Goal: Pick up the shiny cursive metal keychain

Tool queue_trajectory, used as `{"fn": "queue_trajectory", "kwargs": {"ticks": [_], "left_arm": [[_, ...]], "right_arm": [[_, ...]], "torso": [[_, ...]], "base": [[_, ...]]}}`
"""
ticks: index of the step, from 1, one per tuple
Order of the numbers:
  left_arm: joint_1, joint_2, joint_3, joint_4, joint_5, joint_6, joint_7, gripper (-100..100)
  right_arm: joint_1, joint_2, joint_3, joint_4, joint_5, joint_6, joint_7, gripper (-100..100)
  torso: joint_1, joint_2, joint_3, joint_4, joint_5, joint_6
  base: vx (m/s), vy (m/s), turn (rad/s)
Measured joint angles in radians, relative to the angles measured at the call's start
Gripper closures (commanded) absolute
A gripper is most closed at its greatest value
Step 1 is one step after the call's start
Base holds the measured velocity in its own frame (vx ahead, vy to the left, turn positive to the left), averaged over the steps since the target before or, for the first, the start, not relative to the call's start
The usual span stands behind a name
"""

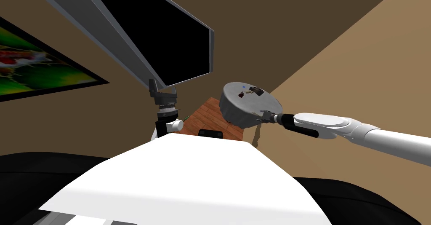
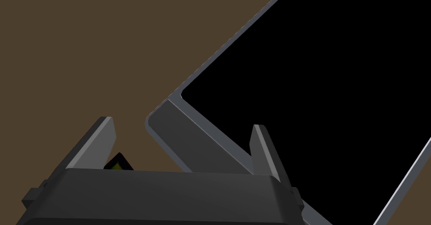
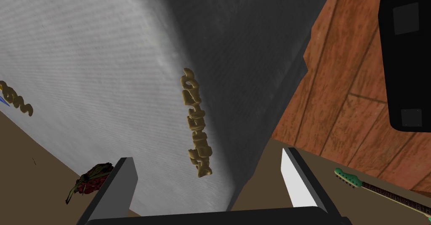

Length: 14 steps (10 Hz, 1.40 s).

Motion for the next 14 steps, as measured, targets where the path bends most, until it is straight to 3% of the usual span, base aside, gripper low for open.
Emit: {"fn": "queue_trajectory", "kwargs": {"ticks": [1,2,3,5,7,8,9,13,14], "left_arm": [[0.0,0.0,0.0,0.0,0.0,0.0,0.0,0],[0.0,0.0,0.0,0.0,0.0,0.0,0.0,0],[0.0,0.0,0.0,0.0,0.0,0.0,0.0,0],[0.0,0.0,0.0,0.0,0.0,0.0,0.0,0],[0.0,0.0,0.0,0.0,0.0,0.0,0.0,0],[0.0,0.0,0.0,0.0,0.0,0.0,0.0,0],[0.0,0.0,0.0,0.0,0.0,0.0,0.0,0],[0.0,0.0,0.0,0.0,0.0,0.0,0.0,0],[0.0,0.0,0.0,0.0,0.0,0.0,0.0,0]], "right_arm": [[0.018,-0.009,-0.012,0.004,0.006,0.002,-0.002,-100],[0.021,-0.009,-0.015,0.004,0.008,0.003,-0.004,0],[0.02,-0.009,-0.014,0.004,0.007,0.003,-0.004,-100],[-0.001,0.022,0.025,0.01,0.011,0.012,0.016,-100],[0.007,0.039,0.031,0.009,0.015,0.026,0.025,-100],[0.027,0.048,0.016,0.012,0.023,0.03,0.025,-100],[0.029,0.049,0.014,0.012,0.025,0.03,0.024,100],[0.031,0.05,0.016,0.009,0.024,0.026,0.023,100],[0.031,0.05,0.016,0.009,0.024,0.026,0.023,0]], "torso": [[-0.001,0.002,0.001,0.0,0.0,0.0],[-0.002,0.003,0.002,0.001,-0.001,0.0],[-0.002,0.004,0.002,0.001,-0.001,0.0],[-0.002,0.002,0.001,0.0,-0.001,0.0],[-0.002,0.002,0.001,0.0,-0.001,0.0],[-0.002,0.002,0.001,0.001,-0.001,0.0],[-0.002,0.003,0.002,0.001,-0.001,0.0],[-0.006,0.0,0.0,0.001,0.0,-0.001],[-0.006,-0.001,0.0,0.001,0.0,-0.001]], "base": [[0.008,0.004,0.001],[0.0,0.0,0.0],[0.037,0.009,0.1],[0.036,0.008,0.039],[0.031,0.009,0.061],[0.012,0.002,0.001],[0.0,0.0,0.0],[-0.003,0.003,-0.004],[0.0,0.0,0.0]]}}
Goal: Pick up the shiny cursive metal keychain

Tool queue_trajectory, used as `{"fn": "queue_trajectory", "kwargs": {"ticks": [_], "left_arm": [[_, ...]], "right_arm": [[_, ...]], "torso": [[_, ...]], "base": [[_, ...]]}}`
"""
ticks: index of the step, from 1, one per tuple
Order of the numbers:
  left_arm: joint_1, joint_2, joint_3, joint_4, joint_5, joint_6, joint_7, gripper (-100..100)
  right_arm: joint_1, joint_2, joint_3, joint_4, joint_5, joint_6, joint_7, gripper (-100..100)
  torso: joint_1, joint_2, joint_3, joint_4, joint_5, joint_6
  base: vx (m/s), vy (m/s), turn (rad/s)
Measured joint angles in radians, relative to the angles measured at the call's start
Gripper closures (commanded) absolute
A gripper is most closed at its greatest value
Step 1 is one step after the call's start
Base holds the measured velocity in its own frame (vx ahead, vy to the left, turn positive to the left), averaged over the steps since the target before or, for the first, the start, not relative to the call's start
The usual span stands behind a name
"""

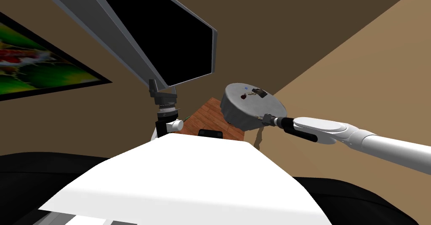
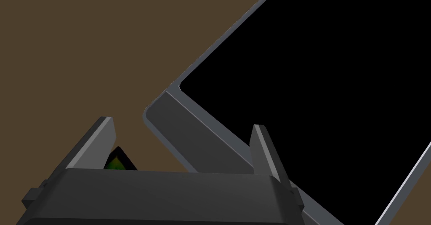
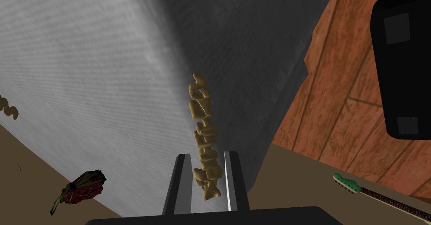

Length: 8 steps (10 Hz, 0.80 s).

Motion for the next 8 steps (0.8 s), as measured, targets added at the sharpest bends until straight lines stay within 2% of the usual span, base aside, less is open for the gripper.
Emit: {"fn": "queue_trajectory", "kwargs": {"ticks": [1,2,4,5,7,8], "left_arm": [[0.0,0.0,0.0,0.0,0.0,0.0,0.0,0],[0.0,0.0,0.0,0.0,0.0,0.0,0.0,0],[0.0,0.0,0.0,0.0,0.0,0.0,0.0,0],[0.0,0.0,0.0,0.0,0.0,0.0,0.0,0],[0.0,0.0,0.0,0.0,0.0,0.0,0.0,0],[0.0,0.0,0.0,0.0,0.0,0.0,0.0,0]], "right_arm": [[0.0,0.0,0.0,0.0,0.0,0.0,0.0,100],[-0.043,-0.018,0.031,0.0,-0.023,-0.006,0.01,100],[-0.004,-0.026,-0.017,0.003,-0.007,-0.011,-0.009,100],[-0.068,-0.045,0.035,-0.004,-0.029,-0.018,-0.003,100],[-0.028,-0.059,-0.009,-0.005,-0.021,-0.024,-0.02,100],[-0.027,-0.059,-0.011,-0.005,-0.02,-0.024,-0.022,0]], "torso": [[0.0,0.0,0.0,0.0,0.0,0.0],[-0.001,0.001,0.001,0.001,0.001,0.001],[-0.001,0.001,0.001,0.0,0.0,0.0],[-0.001,0.003,0.002,0.001,0.0,0.001],[0.0,0.002,0.001,0.0,0.0,0.0],[0.0,0.001,0.0,0.0,0.0,0.0]], "base": [[-0.022,-0.015,-0.097],[-0.028,-0.016,-0.051],[-0.032,-0.012,-0.04],[-0.042,-0.011,-0.055],[-0.014,0.0,-0.004],[0.0,0.0,0.0]]}}
